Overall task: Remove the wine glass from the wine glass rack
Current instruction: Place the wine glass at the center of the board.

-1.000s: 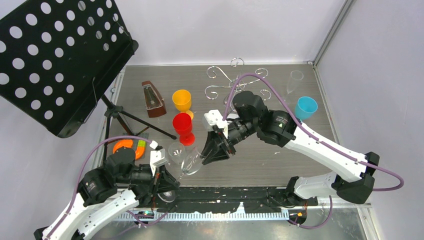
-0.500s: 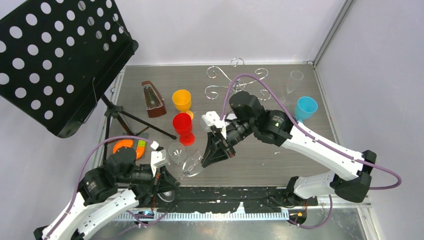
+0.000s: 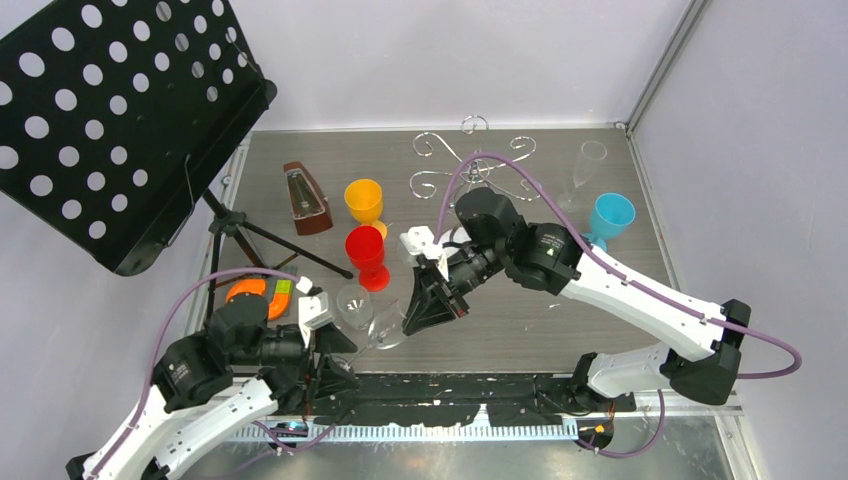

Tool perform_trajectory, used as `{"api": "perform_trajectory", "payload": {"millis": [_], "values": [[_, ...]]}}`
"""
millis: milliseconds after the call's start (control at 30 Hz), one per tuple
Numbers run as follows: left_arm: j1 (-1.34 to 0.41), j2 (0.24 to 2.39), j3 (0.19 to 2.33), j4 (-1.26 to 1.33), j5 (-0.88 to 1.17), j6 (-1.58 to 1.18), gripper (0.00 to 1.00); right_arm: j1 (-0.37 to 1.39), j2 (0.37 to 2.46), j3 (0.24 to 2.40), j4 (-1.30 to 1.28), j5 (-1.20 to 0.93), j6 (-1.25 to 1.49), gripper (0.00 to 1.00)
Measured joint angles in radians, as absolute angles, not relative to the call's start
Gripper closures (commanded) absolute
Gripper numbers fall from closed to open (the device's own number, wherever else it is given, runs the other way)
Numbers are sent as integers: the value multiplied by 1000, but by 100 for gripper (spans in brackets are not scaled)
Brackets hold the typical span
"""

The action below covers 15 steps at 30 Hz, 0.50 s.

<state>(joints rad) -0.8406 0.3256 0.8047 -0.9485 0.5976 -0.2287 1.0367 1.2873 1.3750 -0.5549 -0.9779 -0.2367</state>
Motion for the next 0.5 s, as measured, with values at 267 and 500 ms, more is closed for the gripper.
{"api": "perform_trajectory", "payload": {"millis": [267,500], "values": [[-841,336,859,-955,527,-235,14,1037,1239,1375,-666,-890,-245,94],[-841,344,869,-937,476,-282,12,1037,1119,1383,-840,-706,-237,94]]}}
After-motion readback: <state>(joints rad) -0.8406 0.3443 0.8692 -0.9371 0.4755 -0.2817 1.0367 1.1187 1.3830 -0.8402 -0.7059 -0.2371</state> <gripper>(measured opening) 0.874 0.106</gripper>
